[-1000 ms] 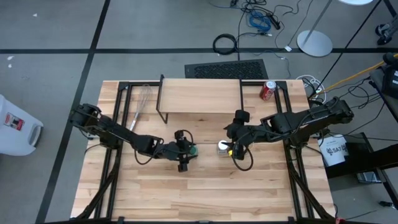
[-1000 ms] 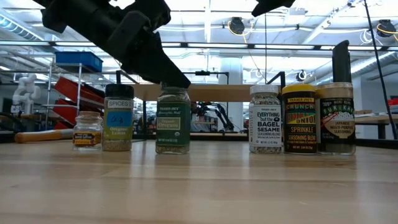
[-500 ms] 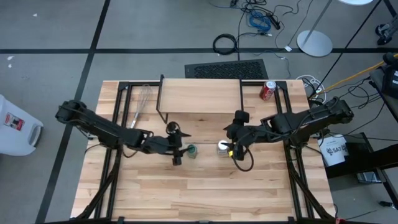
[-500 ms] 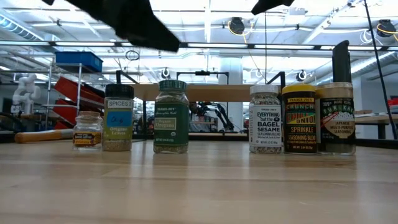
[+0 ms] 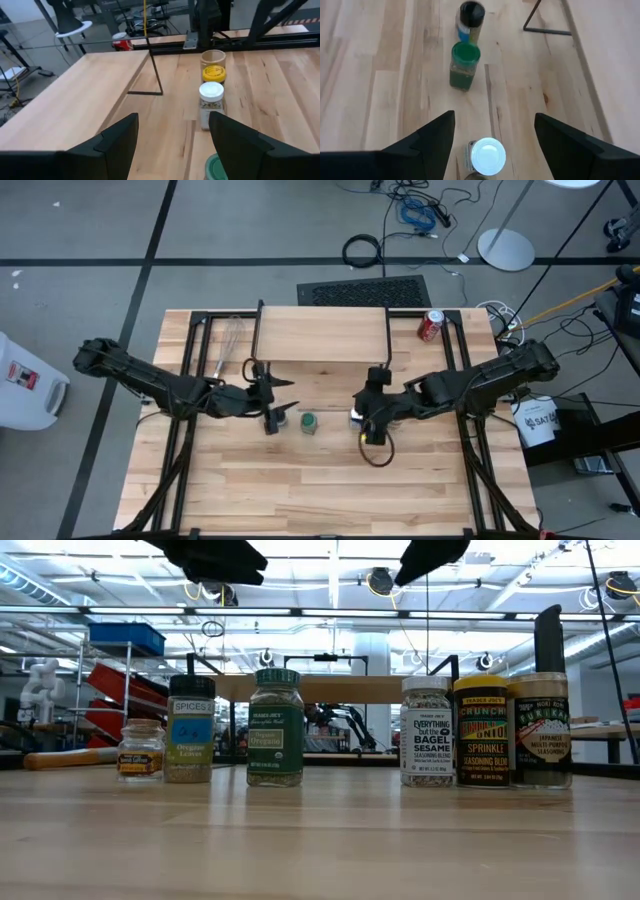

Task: Shelf spices
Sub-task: Adjust the seasoning bottles on the table

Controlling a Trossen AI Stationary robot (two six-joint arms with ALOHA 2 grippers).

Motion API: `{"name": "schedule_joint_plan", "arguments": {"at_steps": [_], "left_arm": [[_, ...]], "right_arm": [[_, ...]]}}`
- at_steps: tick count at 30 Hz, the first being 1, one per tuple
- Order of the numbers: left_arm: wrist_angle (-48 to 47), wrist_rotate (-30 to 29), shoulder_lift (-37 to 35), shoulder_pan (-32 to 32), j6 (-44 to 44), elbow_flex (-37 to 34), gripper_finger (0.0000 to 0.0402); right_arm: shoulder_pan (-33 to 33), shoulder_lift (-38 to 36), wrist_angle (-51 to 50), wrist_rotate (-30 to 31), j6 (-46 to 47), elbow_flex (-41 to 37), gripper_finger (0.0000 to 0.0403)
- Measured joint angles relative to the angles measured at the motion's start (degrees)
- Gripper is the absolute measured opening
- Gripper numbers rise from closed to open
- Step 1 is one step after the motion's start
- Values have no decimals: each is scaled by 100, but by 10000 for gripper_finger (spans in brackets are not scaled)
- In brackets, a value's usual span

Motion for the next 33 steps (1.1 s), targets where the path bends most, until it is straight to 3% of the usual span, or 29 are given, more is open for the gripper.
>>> {"name": "schedule_joint_plan", "arguments": {"at_steps": [21, 26, 33], "left_arm": [[-732, 11, -24, -116, -520, 0, 252], [-861, 282, -24, -197, -818, -9, 252], [-1153, 278, -24, -212, -969, -11, 252]], "right_arm": [[0, 220, 40, -711, 44, 0, 263], [0, 219, 36, -749, 180, 0, 262], [0, 220, -161, -891, 349, 0, 227]]}}
